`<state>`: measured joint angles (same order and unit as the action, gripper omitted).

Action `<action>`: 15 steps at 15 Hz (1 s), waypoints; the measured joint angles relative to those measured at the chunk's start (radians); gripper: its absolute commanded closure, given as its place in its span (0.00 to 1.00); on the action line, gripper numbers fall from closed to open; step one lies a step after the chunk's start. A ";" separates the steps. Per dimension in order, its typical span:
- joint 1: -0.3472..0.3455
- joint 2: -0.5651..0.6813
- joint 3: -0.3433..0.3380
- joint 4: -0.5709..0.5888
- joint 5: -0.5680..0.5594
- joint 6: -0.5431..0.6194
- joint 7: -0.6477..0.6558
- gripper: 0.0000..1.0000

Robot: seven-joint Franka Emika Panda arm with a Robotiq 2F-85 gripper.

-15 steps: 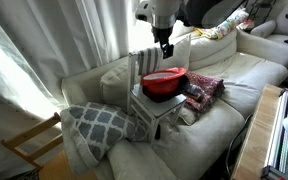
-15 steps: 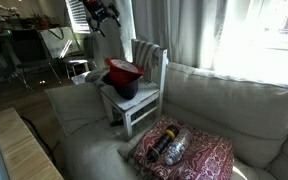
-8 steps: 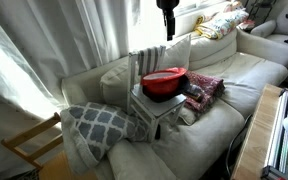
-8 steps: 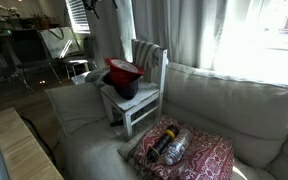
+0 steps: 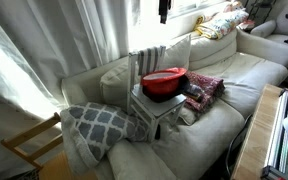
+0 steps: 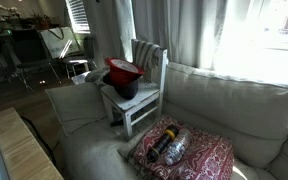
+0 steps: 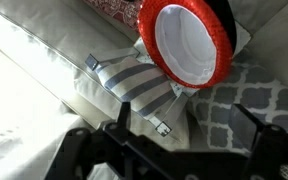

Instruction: Pick up the black hat and put it upside down on the chair, pick up the red hat and put it in the black hat

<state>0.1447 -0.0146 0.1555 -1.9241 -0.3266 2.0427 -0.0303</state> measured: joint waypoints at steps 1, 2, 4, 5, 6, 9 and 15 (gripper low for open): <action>0.000 -0.003 0.000 0.014 0.017 0.000 0.000 0.00; 0.000 -0.005 0.000 0.028 0.035 0.000 -0.001 0.00; 0.000 -0.006 -0.001 0.050 0.072 0.000 -0.017 0.00; 0.000 -0.006 -0.002 0.058 0.091 -0.001 -0.030 0.00; -0.001 -0.006 -0.004 0.064 0.110 -0.003 -0.047 0.00; 0.000 -0.003 -0.006 0.075 0.115 -0.107 -0.118 0.00; 0.000 0.005 -0.006 0.081 0.113 -0.153 -0.147 0.00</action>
